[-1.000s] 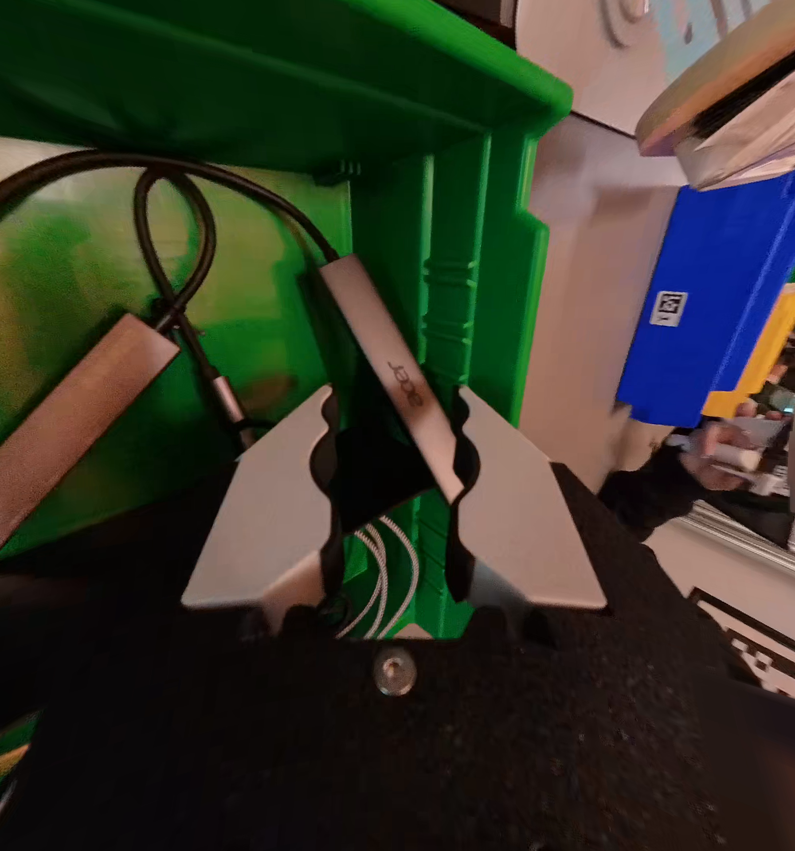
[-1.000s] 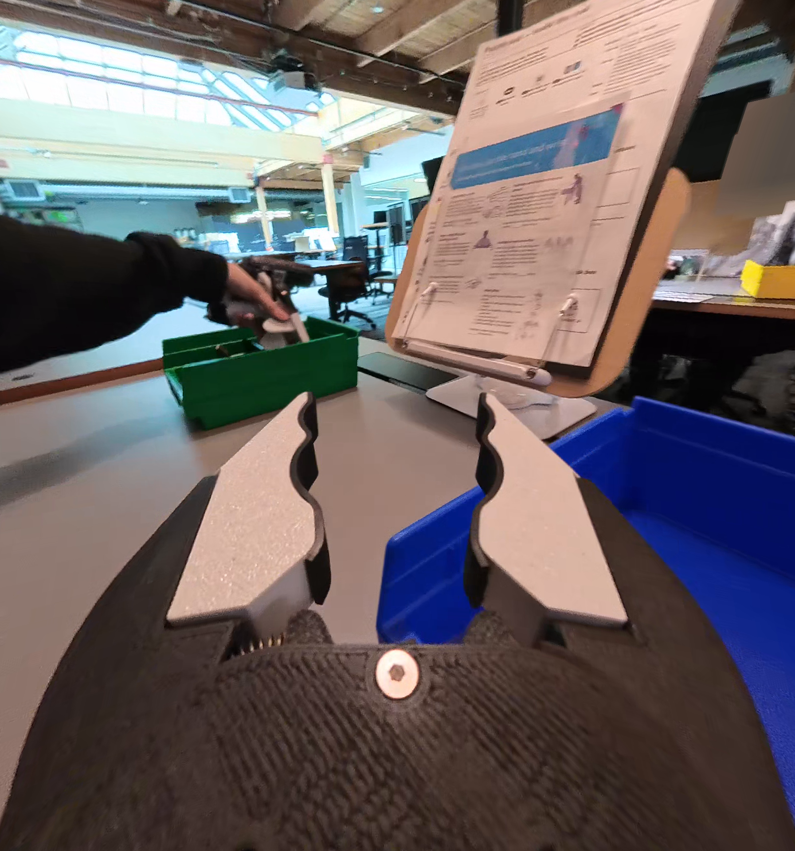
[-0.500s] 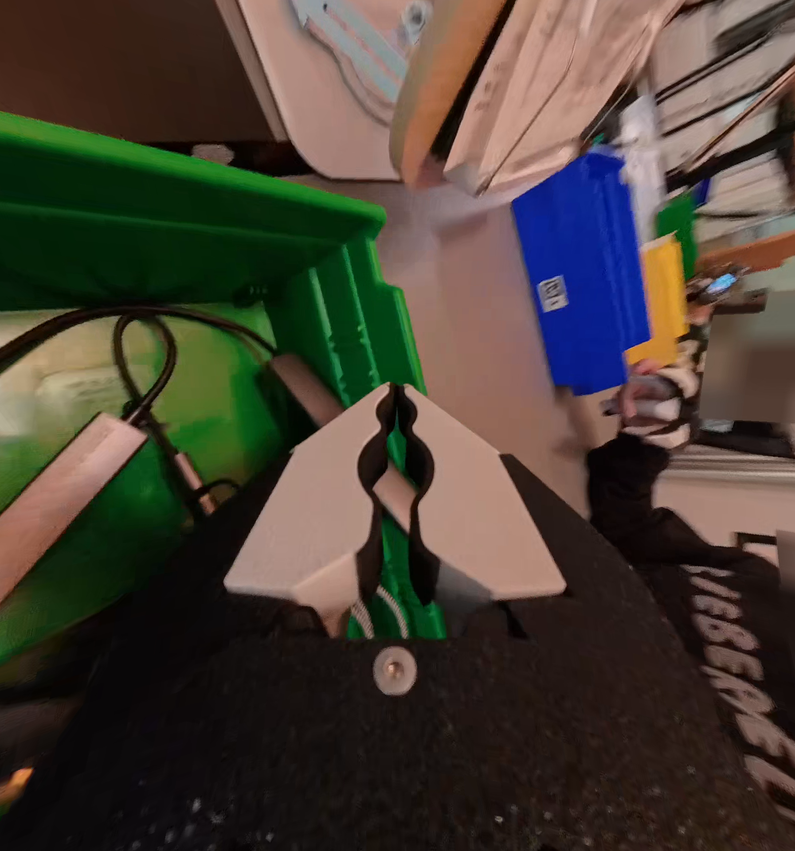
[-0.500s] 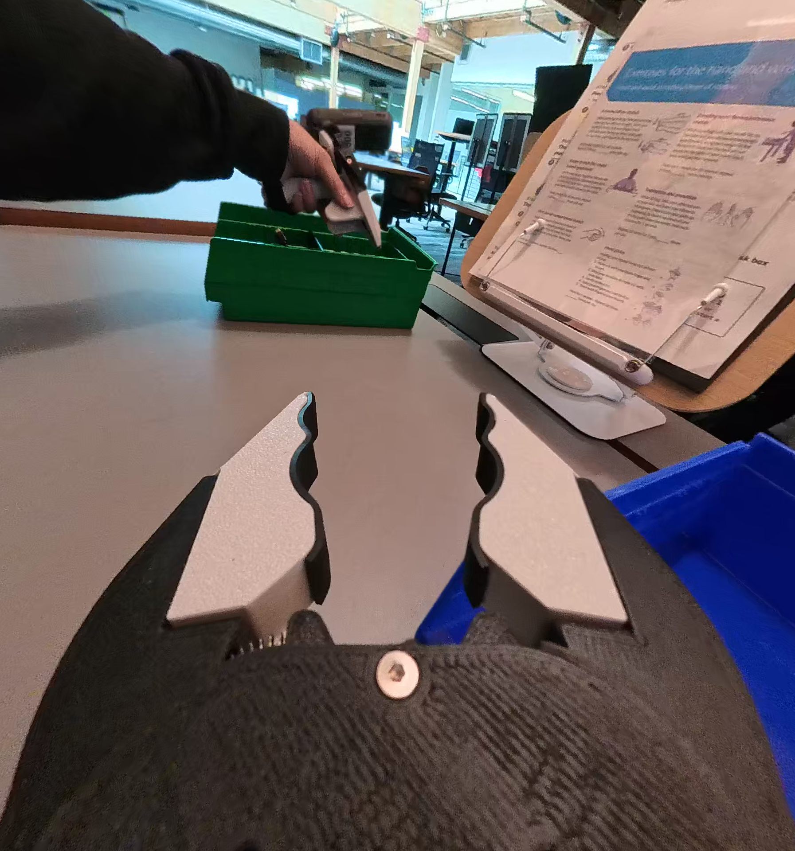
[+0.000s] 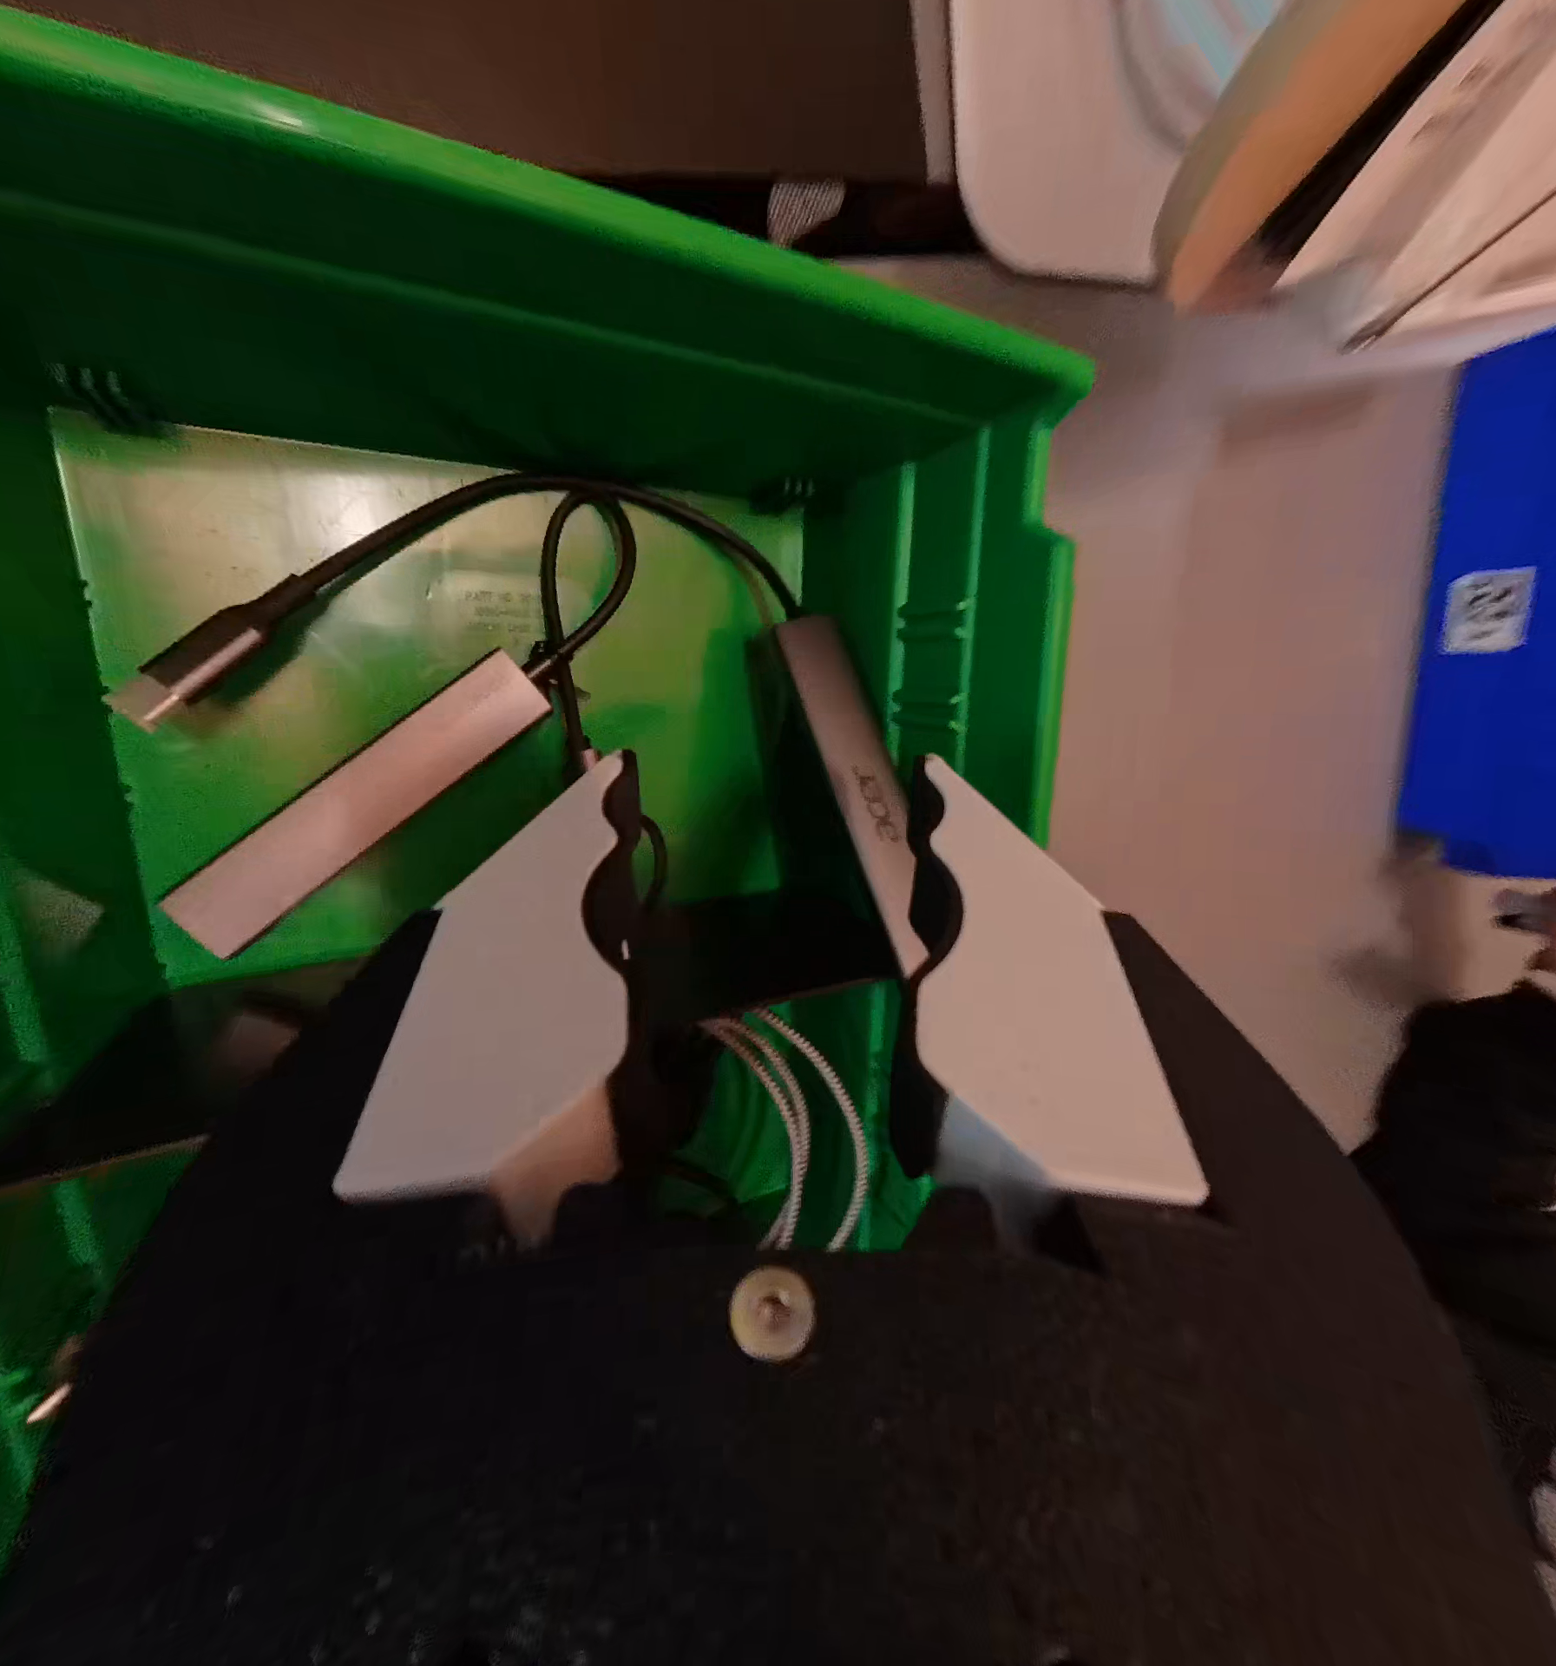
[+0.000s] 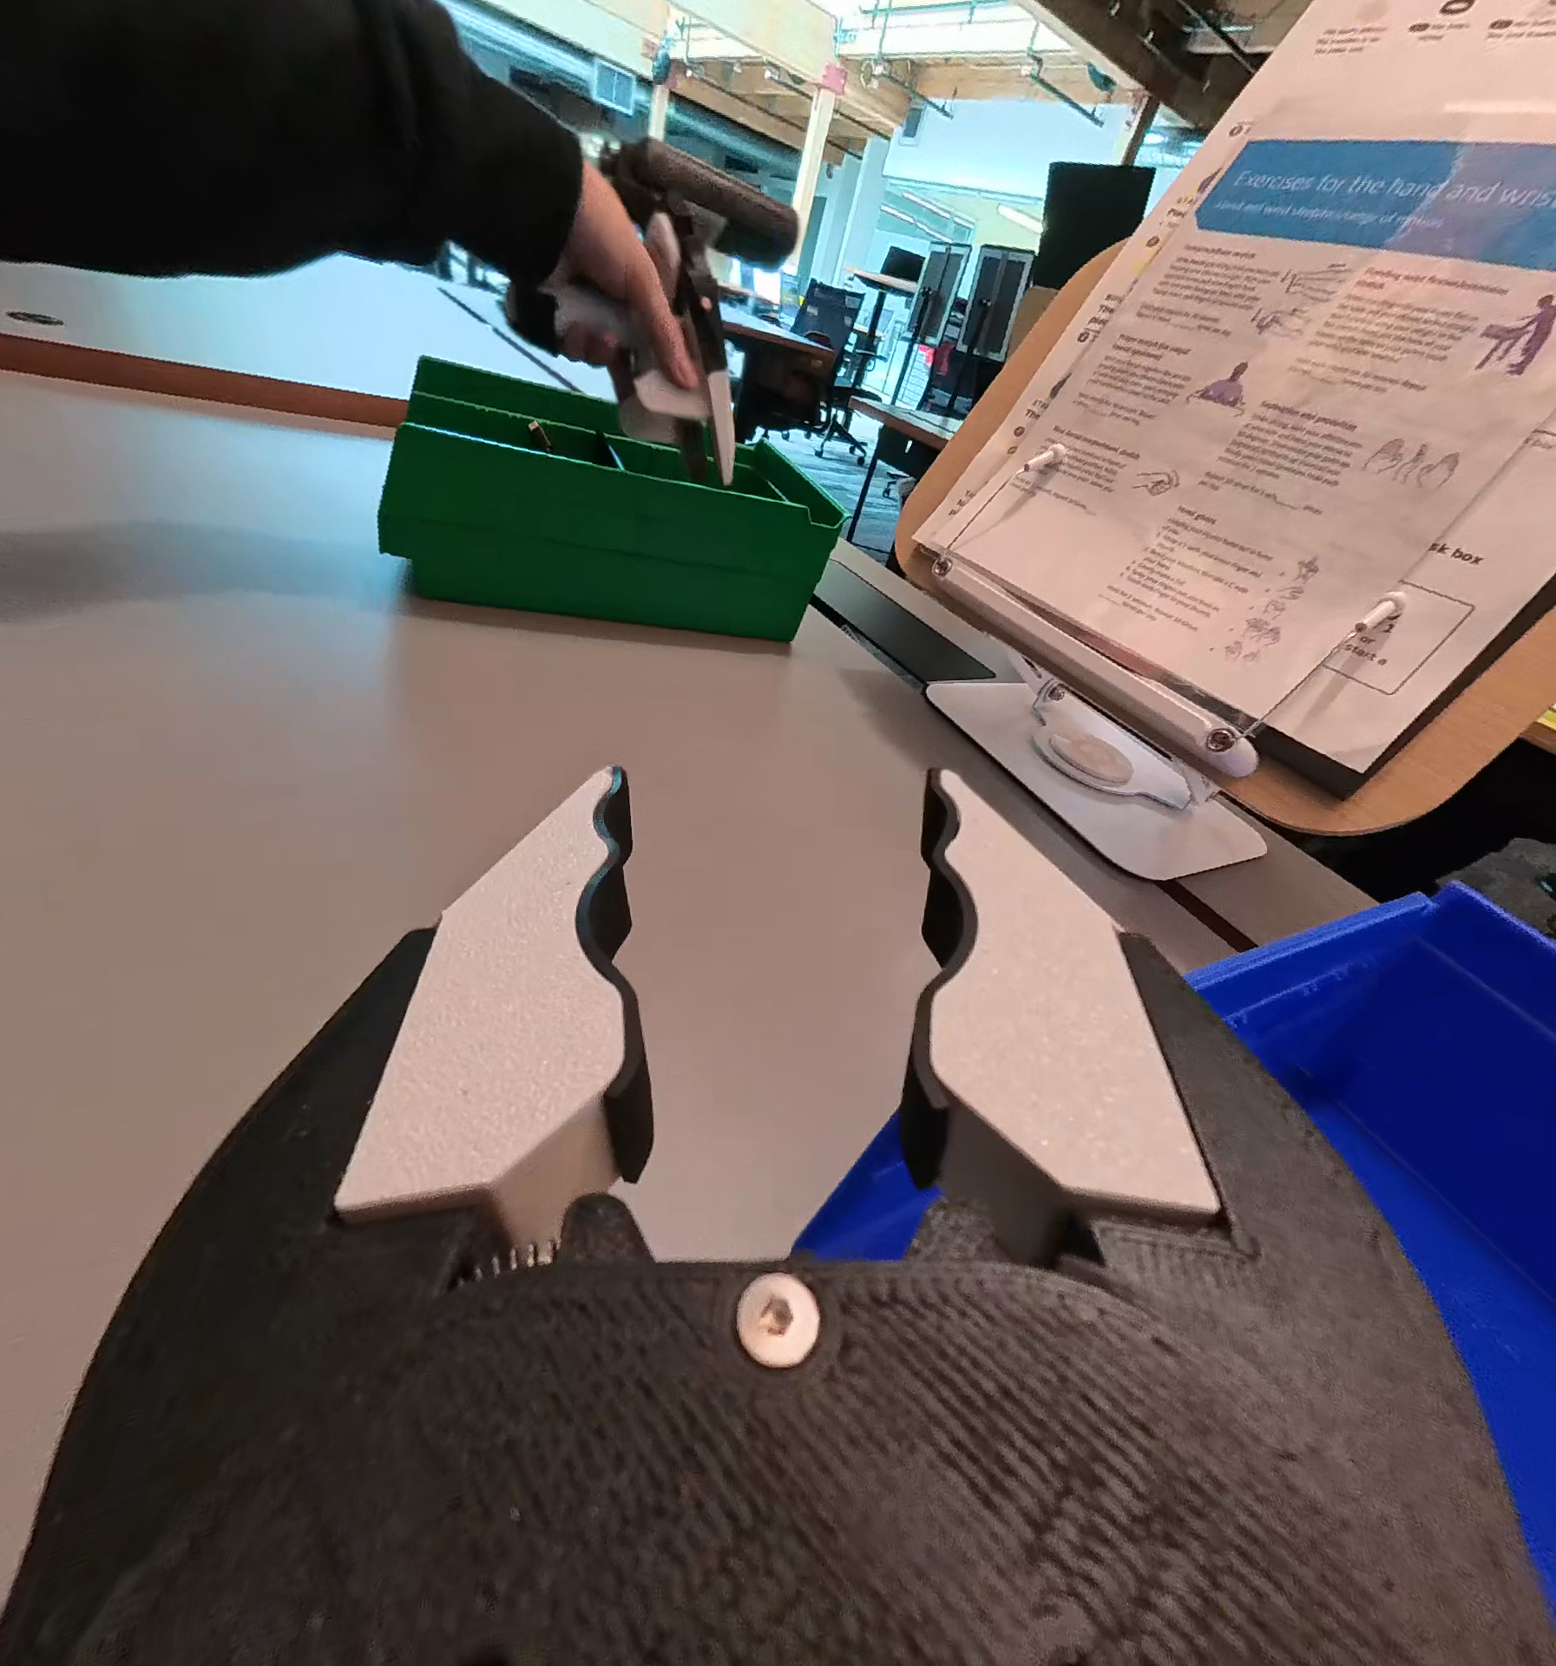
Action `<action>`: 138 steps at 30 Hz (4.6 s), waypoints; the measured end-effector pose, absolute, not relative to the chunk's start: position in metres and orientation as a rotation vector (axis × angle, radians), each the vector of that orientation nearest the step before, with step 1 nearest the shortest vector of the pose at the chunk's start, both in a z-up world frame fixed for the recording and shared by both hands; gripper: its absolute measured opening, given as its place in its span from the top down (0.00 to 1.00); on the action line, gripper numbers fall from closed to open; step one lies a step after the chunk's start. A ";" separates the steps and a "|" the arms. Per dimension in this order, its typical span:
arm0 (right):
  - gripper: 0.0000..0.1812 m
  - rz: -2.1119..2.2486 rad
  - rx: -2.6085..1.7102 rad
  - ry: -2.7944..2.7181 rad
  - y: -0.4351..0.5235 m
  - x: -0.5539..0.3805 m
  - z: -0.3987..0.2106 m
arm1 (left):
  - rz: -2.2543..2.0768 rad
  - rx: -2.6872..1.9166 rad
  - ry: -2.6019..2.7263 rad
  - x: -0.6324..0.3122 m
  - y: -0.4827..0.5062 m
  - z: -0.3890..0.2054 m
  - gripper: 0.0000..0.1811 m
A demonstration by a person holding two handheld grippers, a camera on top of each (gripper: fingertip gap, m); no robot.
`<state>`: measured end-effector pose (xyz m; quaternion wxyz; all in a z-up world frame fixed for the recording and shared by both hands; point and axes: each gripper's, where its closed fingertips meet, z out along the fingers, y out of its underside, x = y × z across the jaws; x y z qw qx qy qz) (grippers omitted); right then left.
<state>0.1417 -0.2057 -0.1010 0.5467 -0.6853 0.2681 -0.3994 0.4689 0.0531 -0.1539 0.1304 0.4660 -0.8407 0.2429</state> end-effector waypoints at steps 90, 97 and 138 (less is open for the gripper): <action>0.96 0.395 -0.531 0.913 -0.102 0.208 -0.090 | 2.516 -0.575 -2.653 0.190 -0.072 -0.099 0.89; 0.84 0.153 -0.775 0.796 -0.088 0.194 -0.074 | 2.409 -0.123 -2.183 0.192 -0.055 -0.085 0.88; 0.88 -0.427 -1.525 0.392 -0.054 0.151 -0.109 | 2.273 -0.437 -1.697 0.157 -0.034 -0.086 0.89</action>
